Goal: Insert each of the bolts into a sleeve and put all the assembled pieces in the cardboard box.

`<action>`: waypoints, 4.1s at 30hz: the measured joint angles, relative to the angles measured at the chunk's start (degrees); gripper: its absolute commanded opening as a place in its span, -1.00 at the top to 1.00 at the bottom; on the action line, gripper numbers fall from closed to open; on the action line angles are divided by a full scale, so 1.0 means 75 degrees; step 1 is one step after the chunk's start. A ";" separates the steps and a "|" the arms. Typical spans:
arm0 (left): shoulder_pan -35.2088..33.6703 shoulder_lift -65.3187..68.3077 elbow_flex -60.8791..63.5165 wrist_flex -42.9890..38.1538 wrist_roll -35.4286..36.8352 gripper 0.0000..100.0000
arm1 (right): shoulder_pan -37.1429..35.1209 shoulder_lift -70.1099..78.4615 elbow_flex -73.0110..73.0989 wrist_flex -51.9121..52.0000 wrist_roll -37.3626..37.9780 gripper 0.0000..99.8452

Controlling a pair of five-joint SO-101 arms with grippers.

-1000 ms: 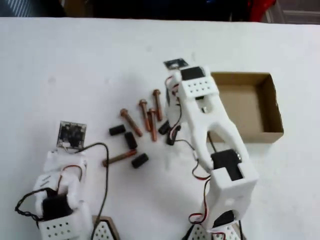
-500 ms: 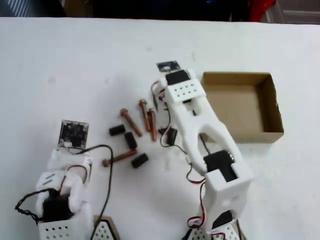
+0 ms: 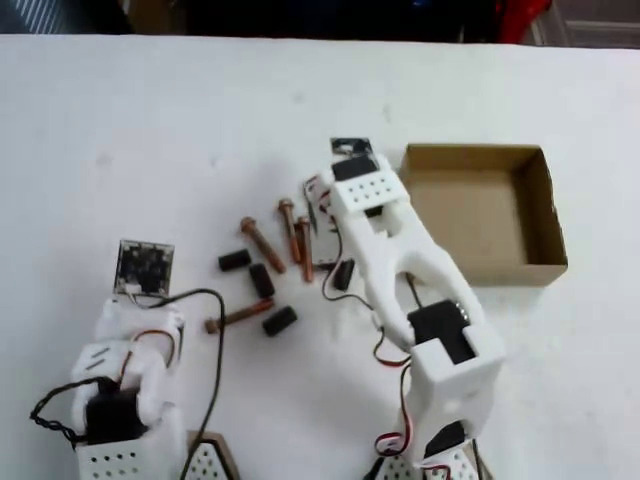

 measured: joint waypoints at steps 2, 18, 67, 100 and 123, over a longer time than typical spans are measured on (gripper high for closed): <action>0.0000 0.0000 0.0000 0.0000 0.0000 0.95 | -0.0012 0.0000 0.0211 -0.0293 -0.0047 0.76; 0.0000 -0.0012 0.0164 -0.0270 0.0000 0.94 | 0.0035 -0.0012 0.1477 -0.1852 -0.1395 0.97; 0.0023 -0.0012 0.0785 -0.0281 -0.1207 0.95 | 0.0445 -0.2368 0.1559 -0.0199 0.5873 0.97; 0.0844 0.0164 -0.1618 0.0516 -0.2485 0.95 | 0.0434 -0.9073 0.7244 -0.2544 0.5884 0.97; 0.1864 0.9295 -0.5814 -0.0610 -0.0527 0.95 | 0.1325 -0.9119 0.9002 -0.5322 0.4958 0.96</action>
